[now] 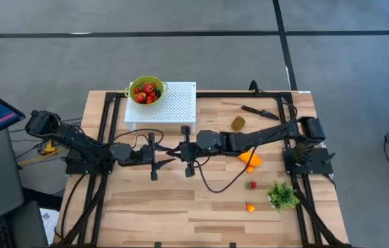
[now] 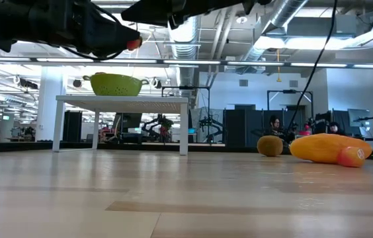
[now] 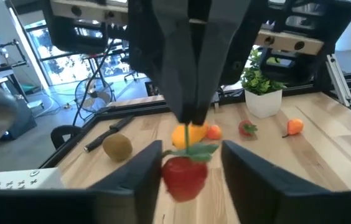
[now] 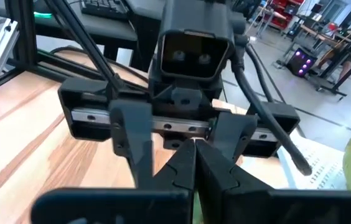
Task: Pick & Place Fruit
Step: Put the strawberry into the green strainer bowl on the shelf
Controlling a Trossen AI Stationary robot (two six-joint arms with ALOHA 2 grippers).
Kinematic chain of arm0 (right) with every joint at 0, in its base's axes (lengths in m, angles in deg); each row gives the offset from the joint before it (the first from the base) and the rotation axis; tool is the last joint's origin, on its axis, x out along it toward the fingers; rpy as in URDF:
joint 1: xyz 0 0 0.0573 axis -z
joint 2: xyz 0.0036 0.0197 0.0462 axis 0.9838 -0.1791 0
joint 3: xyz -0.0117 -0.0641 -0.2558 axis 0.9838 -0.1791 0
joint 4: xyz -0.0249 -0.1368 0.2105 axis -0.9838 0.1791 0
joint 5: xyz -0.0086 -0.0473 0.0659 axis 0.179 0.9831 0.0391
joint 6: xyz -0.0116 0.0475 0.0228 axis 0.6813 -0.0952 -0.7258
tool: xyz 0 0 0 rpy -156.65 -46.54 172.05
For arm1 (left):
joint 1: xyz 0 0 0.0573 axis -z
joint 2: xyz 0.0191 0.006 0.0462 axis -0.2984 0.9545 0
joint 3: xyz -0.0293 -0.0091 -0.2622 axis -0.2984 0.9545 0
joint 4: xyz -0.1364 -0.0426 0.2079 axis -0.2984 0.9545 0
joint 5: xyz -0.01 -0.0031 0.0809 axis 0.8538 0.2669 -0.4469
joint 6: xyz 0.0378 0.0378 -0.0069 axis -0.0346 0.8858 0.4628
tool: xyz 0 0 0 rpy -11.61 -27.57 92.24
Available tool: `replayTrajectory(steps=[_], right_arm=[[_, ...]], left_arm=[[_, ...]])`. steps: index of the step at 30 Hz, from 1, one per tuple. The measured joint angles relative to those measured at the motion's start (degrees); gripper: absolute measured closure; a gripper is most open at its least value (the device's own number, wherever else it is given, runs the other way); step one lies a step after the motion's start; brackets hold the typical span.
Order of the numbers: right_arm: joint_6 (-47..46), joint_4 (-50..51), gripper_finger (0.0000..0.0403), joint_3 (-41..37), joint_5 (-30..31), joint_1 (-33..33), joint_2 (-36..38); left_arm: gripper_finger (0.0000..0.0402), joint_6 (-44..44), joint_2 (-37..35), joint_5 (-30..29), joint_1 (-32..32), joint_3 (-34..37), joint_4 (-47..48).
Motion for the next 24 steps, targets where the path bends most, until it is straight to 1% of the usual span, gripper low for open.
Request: replayTrajectory(steps=[5, 8, 10, 15, 24], right_arm=[[0.2, -0.1, 0.0403, 0.0, 0.0, 0.0, 0.0], [0.4, 0.0, 0.0403, 0.0, 0.0, 0.0, 0.0], [0.4, 0.0, 0.0403, 0.0, 0.0, 0.0, 0.0], [0.9, 0.0, 0.0403, 0.0, 0.0, -0.1, 0.0], [1.1, 0.0, 0.0403, 0.0, 0.0, -0.2, 0.0]], left_arm=[[0.0312, 0.0, 0.0, -0.1, 0.0, 0.0, 0.0], [0.0333, 0.0, 0.0, -0.1, 0.0, 0.0, -0.1], [0.0334, -0.1, 0.0, -0.1, 0.0, 0.0, -0.1], [0.0317, -0.2, 0.0, -0.1, 0.0, 0.0, -0.1], [0.0329, -0.2, 0.0, -0.1, 0.0, 0.0, 0.0]])
